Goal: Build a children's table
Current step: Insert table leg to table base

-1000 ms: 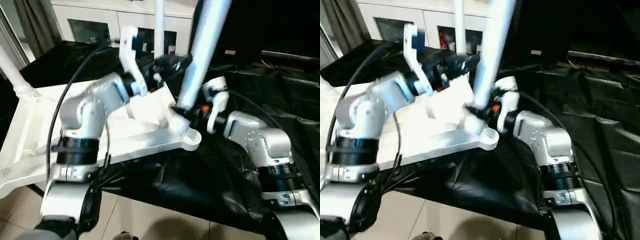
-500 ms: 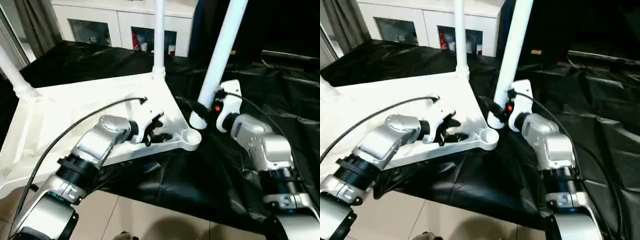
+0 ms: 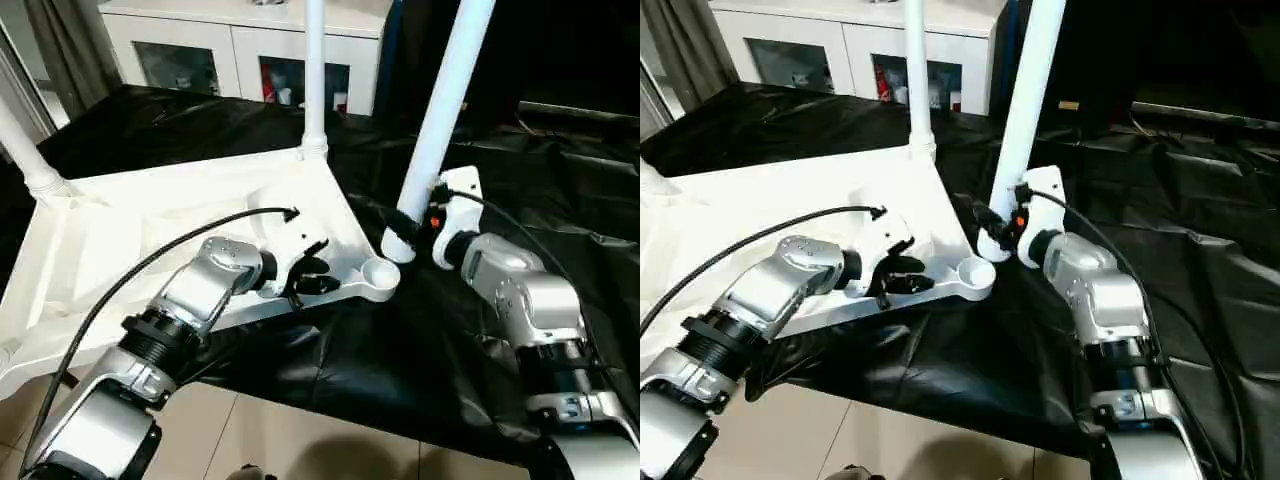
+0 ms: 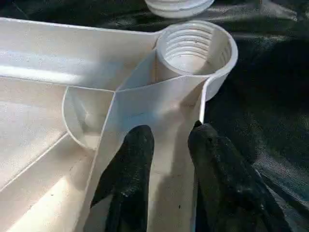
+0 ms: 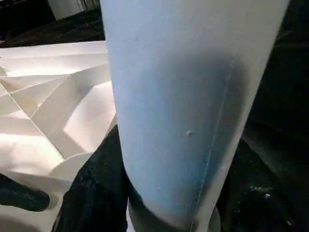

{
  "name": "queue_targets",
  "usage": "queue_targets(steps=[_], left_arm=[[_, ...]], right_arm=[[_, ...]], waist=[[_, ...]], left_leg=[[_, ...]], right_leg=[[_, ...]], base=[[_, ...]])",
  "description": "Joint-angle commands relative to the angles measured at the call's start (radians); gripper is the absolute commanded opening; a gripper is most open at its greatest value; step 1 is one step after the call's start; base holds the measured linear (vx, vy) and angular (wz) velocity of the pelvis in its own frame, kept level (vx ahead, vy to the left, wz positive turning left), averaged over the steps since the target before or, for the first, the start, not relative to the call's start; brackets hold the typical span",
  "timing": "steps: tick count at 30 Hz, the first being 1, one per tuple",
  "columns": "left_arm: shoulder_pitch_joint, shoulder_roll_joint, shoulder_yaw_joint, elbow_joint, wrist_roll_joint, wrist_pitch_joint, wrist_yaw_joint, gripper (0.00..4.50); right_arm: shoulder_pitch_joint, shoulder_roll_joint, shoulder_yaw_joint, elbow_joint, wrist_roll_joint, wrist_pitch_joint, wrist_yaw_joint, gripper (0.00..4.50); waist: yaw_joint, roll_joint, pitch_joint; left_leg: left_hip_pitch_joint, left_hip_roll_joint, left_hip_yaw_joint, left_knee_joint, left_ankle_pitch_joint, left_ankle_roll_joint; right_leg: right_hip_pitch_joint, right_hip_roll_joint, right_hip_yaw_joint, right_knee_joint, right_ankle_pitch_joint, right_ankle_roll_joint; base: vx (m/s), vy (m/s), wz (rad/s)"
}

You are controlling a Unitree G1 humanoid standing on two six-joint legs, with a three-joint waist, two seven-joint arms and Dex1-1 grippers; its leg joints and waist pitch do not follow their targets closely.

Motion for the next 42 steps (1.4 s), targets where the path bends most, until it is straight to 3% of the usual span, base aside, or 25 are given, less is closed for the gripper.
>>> queue_targets(steps=[1,5,7,14,26,38,39,42], left_arm=[[0.000,0.003,0.001,0.031,0.014,0.006,-0.012,1.17],[-0.002,-0.004,0.012,0.054,0.021,0.003,-0.006,1.12],[-0.005,-0.012,0.026,0.068,0.014,0.006,-0.001,1.49],[-0.007,-0.019,0.047,0.087,0.010,0.000,-0.010,1.96],[-0.001,-0.041,0.109,0.059,-0.050,0.031,-0.071,1.96],[0.009,-0.020,0.049,0.099,0.034,-0.010,-0.080,1.96],[0.014,-0.019,0.044,0.103,0.042,-0.019,-0.083,1.67],[0.017,-0.016,0.043,0.109,0.050,-0.031,-0.085,1.53]], right_arm=[[-0.006,0.001,0.005,-0.022,-0.003,-0.009,0.002,1.91],[-0.007,0.002,0.004,-0.021,-0.005,-0.008,0.004,1.91],[-0.007,0.000,0.004,-0.019,-0.006,-0.009,0.005,1.91],[-0.005,0.000,0.006,-0.022,-0.010,-0.008,0.006,1.91],[-0.012,-0.003,0.004,-0.012,-0.013,-0.013,0.009,1.91],[-0.018,0.002,0.017,-0.006,-0.021,-0.018,0.013,1.91],[-0.018,0.002,0.019,-0.006,-0.022,-0.018,0.017,1.91],[-0.021,0.000,0.025,-0.007,-0.020,-0.014,0.032,1.91]], waist=[[-0.005,0.006,-0.082],[-0.005,0.006,-0.081],[-0.006,0.006,-0.080],[-0.006,0.007,-0.081],[-0.006,0.006,-0.079],[-0.007,0.005,-0.078],[-0.007,0.005,-0.079],[-0.007,0.004,-0.078]], left_leg=[[0.024,0.042,-0.017,-0.069,-0.145,-0.023],[0.024,0.041,-0.017,-0.069,-0.154,-0.024],[0.023,0.041,-0.018,-0.070,-0.160,-0.026],[0.023,0.042,-0.018,-0.070,-0.155,-0.023],[0.024,0.043,-0.017,-0.072,-0.164,-0.021],[0.024,0.045,-0.018,-0.074,-0.158,-0.019],[0.023,0.045,-0.018,-0.073,-0.153,-0.018],[0.022,0.043,-0.018,-0.073,-0.157,-0.014]], right_leg=[[0.054,-0.074,0.044,-0.070,-0.061,-0.224],[0.054,-0.074,0.043,-0.072,-0.071,-0.224],[0.055,-0.075,0.044,-0.073,-0.080,-0.223],[0.054,-0.075,0.043,-0.072,-0.065,-0.225],[0.053,-0.076,0.044,-0.073,-0.080,-0.233],[0.052,-0.077,0.045,-0.076,-0.093,-0.218],[0.053,-0.077,0.045,-0.074,-0.079,-0.222],[0.053,-0.078,0.045,-0.076,-0.081,-0.223]], base=[[0.000,0.000,0.00],[0.000,0.000,0.00],[0.000,0.000,0.00],[0.000,0.000,0.00],[0.000,0.000,0.00],[0.000,0.000,0.00],[0.000,0.000,0.00],[0.000,0.000,0.00]])
